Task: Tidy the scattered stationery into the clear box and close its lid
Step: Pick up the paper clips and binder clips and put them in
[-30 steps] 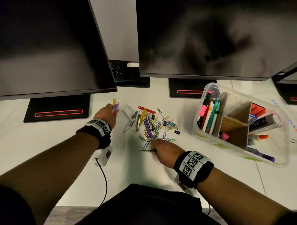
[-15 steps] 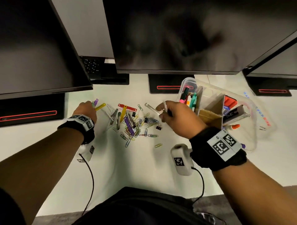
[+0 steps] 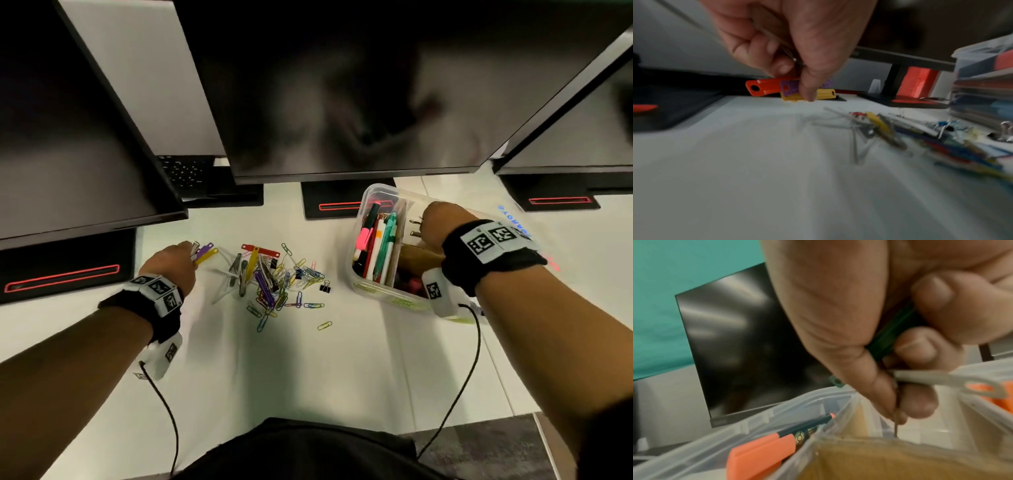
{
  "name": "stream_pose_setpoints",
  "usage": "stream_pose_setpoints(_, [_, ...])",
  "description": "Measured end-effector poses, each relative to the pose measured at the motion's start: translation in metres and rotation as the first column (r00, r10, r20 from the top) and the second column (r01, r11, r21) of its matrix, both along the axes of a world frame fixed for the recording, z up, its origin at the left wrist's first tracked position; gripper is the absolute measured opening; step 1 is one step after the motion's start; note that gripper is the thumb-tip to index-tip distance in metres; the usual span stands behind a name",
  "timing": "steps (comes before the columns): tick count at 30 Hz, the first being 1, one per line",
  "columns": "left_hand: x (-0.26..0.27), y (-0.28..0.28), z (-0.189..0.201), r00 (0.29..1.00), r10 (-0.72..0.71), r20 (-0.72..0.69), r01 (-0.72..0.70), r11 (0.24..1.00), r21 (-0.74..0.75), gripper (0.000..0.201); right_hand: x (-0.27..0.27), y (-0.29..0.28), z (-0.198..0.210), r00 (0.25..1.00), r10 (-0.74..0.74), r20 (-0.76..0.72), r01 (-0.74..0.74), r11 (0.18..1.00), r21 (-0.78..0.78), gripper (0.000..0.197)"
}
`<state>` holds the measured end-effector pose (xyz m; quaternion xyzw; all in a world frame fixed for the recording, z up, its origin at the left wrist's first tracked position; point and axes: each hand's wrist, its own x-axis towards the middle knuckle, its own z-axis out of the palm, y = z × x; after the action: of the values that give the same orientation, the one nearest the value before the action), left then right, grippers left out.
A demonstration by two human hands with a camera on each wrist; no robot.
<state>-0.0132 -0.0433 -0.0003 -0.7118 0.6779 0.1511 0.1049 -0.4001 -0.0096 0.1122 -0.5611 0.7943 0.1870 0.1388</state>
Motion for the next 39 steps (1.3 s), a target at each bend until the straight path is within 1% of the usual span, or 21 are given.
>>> stream_pose_setpoints(4, [-0.02,-0.003,0.03,0.996,-0.093,-0.013,0.091,0.991,-0.102,0.022,0.002,0.0,0.004,1.0,-0.006,-0.022,0.007,0.999,0.038,0.051])
stream_pose_setpoints(8, [-0.051,-0.002,0.058,0.979,-0.203,0.002,0.2,0.961,-0.189,0.025,0.003,0.014,0.014,0.999,0.039,-0.024,-0.037,0.998,0.058,0.066])
stream_pose_setpoints(9, [-0.06,-0.001,0.064,0.974,-0.225,-0.007,0.219,0.955,-0.201,0.025,0.004,0.016,0.016,0.999,0.034,-0.015,-0.033,0.999,0.043,0.066])
stream_pose_setpoints(11, [-0.075,0.001,0.073,0.961,-0.274,-0.032,0.26,0.938,-0.229,0.026,0.006,0.017,0.02,1.0,-0.003,0.021,0.003,1.0,0.007,0.057])
stream_pose_setpoints(13, [-0.089,0.005,0.079,0.946,-0.319,-0.059,0.293,0.919,-0.264,0.025,0.009,0.019,0.022,0.994,-0.035,0.1,0.036,0.999,-0.007,0.042])
stream_pose_setpoints(15, [-0.103,0.009,0.084,0.936,-0.341,-0.09,0.303,0.907,-0.292,0.024,0.014,0.024,0.019,0.977,-0.038,0.208,0.045,0.999,-0.029,0.021])
stream_pose_setpoints(16, [-0.11,0.011,0.086,0.93,-0.354,-0.097,0.311,0.9,-0.306,0.024,0.017,0.029,0.017,0.966,-0.046,0.255,0.057,0.998,-0.034,0.019])
stream_pose_setpoints(18, [-0.122,0.014,0.091,0.92,-0.38,-0.095,0.334,0.887,-0.318,0.023,0.022,0.036,0.011,0.953,-0.052,0.299,0.061,0.998,-0.023,0.025])
stream_pose_setpoints(21, [-0.136,0.017,0.094,0.909,-0.402,-0.11,0.349,0.879,-0.325,0.023,0.024,0.041,0.007,0.948,-0.032,0.316,0.034,0.999,-0.001,0.023])
stream_pose_setpoints(23, [-0.145,0.019,0.097,0.901,-0.417,-0.121,0.36,0.873,-0.328,0.023,0.024,0.042,0.007,0.933,-0.024,0.36,0.025,1.0,0.002,0.025])
stream_pose_setpoints(27, [-0.167,0.02,0.103,0.875,-0.455,-0.168,0.378,0.856,-0.352,0.02,0.028,0.043,0.002,0.903,-0.008,0.429,0.01,1.0,-0.002,0.02])
stream_pose_setpoints(29, [-0.179,0.021,0.108,0.859,-0.475,-0.192,0.391,0.85,-0.354,0.019,0.029,0.045,0.0,0.888,0.014,0.46,-0.019,1.0,0.006,0.022])
stream_pose_setpoints(32, [-0.201,0.024,0.115,0.831,-0.527,-0.176,0.435,0.814,-0.384,0.018,0.02,0.047,0.006,0.824,-0.014,0.566,0.002,1.0,0.022,0.028])
stream_pose_setpoints(33, [-0.209,0.025,0.116,0.819,-0.547,-0.171,0.455,0.801,-0.389,0.018,0.013,0.047,0.009,0.83,-0.009,0.558,0.009,1.0,0.003,0.032])
stream_pose_setpoints(35, [-0.224,0.025,0.117,0.789,-0.582,-0.197,0.498,0.794,-0.35,0.018,-0.001,0.048,0.013,0.873,0.019,0.487,0.024,0.996,-0.082,0.037])
stream_pose_setpoints(37, [-0.238,0.026,0.113,0.754,-0.62,-0.219,0.569,0.782,-0.255,0.023,-0.016,0.052,0.015,0.893,0.031,0.449,0.048,0.986,-0.162,0.034])
stream_pose_setpoints(39, [-0.251,0.025,0.107,0.711,-0.683,-0.169,0.661,0.73,-0.172,0.024,-0.026,0.061,0.015,0.902,0.063,0.428,0.024,0.98,-0.195,0.03])
